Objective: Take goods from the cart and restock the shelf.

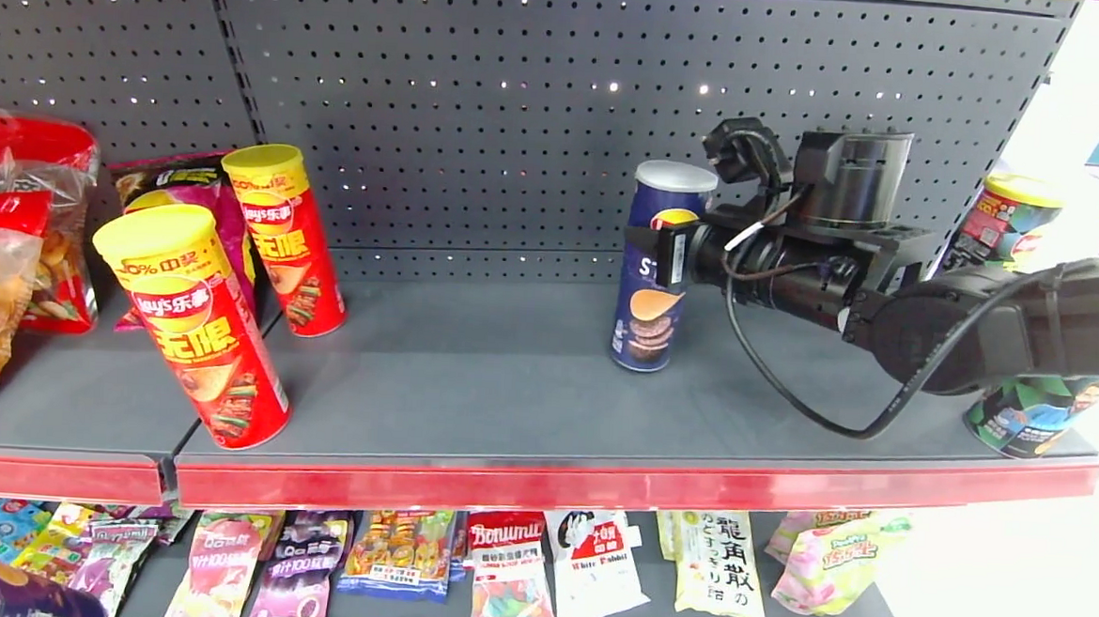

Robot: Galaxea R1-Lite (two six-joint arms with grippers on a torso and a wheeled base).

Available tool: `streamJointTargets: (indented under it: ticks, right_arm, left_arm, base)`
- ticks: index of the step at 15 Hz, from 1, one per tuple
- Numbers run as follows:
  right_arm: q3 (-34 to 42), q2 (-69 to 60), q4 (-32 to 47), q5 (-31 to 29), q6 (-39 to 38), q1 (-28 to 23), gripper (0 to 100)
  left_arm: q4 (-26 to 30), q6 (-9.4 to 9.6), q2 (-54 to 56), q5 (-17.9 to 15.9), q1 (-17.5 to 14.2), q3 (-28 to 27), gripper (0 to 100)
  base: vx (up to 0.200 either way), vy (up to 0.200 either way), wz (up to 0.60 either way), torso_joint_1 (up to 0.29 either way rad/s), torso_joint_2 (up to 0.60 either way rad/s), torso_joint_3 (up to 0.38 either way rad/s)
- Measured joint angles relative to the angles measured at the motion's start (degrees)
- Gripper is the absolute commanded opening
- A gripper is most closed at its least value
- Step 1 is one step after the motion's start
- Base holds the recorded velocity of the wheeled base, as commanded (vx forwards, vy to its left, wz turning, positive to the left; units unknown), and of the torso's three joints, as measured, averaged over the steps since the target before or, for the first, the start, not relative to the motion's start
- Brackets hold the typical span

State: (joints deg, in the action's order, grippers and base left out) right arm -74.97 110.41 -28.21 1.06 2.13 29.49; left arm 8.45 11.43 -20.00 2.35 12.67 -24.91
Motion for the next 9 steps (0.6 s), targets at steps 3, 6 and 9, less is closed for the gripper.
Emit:
streamJointTargets:
  ticks: [3,6,9]
  right_arm:
    - [0.8,-2.8,0.1,-2.5,0.0,2.6,0]
    - [5.9,-5.9,0.0,-2.8,0.0,4.2,0]
    - [13.1,-9.3,-0.3,-3.0,0.0,5.1,0]
  left_arm:
    - [-0.1,0.00,0.0,0.0,0.0,0.4,0]
    - [-0.1,0.00,-0.1,-0.1,0.0,0.5,0]
    - [-0.1,0.00,0.0,-0.1,0.0,1.1,0]
  base:
    - [0.000,0.000,0.00,0.000,0.00,0.000]
    - [0.000,0.000,0.00,0.000,0.00,0.000]
    - [0.000,0.000,0.00,0.000,0.00,0.000]
